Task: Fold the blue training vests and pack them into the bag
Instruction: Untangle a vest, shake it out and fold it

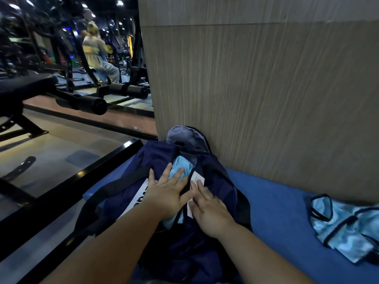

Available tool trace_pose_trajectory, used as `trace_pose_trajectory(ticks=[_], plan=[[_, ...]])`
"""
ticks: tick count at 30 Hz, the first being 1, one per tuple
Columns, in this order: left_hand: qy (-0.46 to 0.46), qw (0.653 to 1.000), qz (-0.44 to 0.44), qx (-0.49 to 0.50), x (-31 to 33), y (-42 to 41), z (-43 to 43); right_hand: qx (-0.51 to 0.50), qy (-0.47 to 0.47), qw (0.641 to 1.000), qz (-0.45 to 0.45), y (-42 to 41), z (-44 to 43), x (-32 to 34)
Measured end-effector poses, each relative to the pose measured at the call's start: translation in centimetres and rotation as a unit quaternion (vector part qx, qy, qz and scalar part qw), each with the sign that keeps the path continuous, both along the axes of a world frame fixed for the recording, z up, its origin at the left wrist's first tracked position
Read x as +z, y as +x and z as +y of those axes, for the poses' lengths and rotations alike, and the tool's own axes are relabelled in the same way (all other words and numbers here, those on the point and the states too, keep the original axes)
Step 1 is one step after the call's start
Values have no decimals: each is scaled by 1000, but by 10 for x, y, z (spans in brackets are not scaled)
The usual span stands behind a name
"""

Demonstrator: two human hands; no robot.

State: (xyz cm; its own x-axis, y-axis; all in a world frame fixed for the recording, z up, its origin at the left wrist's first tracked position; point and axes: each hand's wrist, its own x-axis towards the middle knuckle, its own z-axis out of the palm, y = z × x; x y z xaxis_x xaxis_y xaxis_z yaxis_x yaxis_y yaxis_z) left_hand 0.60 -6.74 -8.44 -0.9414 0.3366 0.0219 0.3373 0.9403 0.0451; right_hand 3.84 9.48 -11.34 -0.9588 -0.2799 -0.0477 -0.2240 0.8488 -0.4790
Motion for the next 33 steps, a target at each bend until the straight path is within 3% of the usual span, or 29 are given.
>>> trace_pose_trajectory(ticks=[8,12,16,23,27,33], plan=[[-26,997,-17,77,10,17,23,19,78,996,-36,8,30,5],[-15,995,10,95,18,37,70,-48,76,996,-2,29,73,9],[13,1000,23,12,16,56,131,-166,78,983,-14,54,144,8],[-13,981,-119,-154,-28,90,244,-255,153,950,-96,126,259,-8],[14,967,-140,-211,-43,102,300,-257,87,957,-107,155,293,-3],[65,960,-104,-251,-54,101,359,-275,-2,961,-39,182,327,8]])
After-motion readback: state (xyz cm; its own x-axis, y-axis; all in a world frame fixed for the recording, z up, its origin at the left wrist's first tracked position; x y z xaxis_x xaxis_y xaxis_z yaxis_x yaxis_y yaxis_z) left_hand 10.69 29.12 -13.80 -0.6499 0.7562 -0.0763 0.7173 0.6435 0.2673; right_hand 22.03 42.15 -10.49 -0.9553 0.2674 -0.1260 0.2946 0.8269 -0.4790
